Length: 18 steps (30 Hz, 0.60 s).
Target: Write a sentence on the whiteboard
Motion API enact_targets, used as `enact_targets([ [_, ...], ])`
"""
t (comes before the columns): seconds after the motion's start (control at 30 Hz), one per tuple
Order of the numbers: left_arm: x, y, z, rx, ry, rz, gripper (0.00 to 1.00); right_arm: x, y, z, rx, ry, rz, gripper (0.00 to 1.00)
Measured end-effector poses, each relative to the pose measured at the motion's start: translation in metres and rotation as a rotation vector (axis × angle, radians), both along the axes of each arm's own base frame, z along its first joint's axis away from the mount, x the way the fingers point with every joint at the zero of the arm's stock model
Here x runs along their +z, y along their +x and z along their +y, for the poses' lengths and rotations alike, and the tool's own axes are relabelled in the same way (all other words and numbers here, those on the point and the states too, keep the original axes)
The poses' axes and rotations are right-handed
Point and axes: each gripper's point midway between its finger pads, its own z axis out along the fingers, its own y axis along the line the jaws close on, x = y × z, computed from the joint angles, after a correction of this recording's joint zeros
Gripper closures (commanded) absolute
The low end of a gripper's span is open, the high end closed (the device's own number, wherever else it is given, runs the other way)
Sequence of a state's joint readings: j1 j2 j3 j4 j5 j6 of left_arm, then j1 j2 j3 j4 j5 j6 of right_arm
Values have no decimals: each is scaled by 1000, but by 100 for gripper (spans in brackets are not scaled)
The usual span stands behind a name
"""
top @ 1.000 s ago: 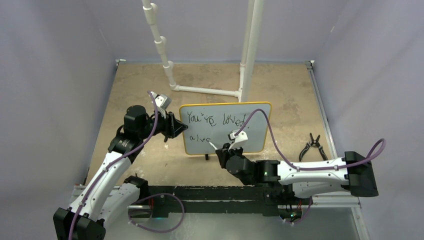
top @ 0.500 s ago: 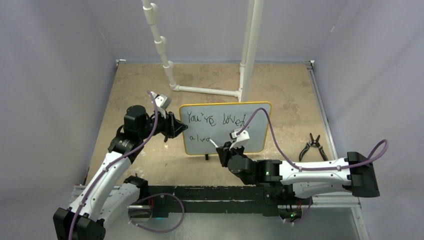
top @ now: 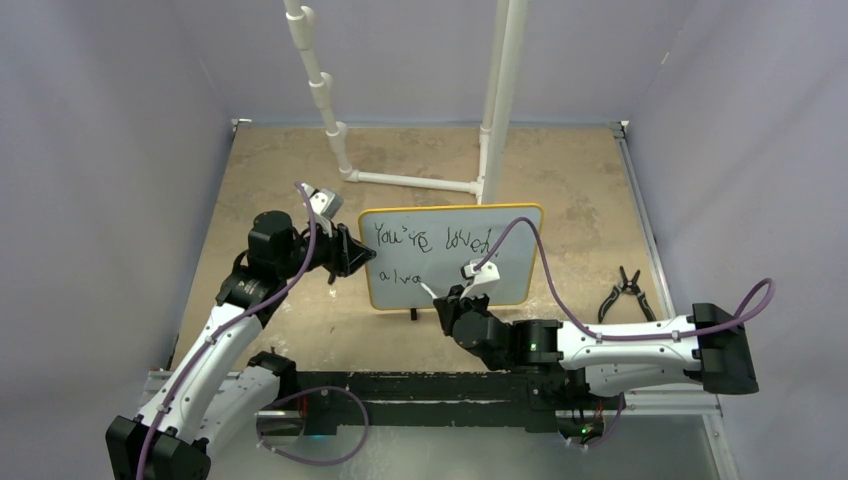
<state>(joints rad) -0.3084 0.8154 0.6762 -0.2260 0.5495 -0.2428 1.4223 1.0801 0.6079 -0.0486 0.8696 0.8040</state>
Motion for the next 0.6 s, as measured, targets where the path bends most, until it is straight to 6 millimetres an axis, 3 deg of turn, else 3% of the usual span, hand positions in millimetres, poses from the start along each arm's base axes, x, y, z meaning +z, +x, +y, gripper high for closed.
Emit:
enact_targets([
  [0.23,0,0,0,0,0,0,60,0,-1,-4,-6,0,9,100],
  [0.47,0,0,0,0,0,0,60,31,1,-8,15,86,-54,100],
  [0.6,0,0,0,0,0,0,60,35,3,-9,12,92,-70,100],
])
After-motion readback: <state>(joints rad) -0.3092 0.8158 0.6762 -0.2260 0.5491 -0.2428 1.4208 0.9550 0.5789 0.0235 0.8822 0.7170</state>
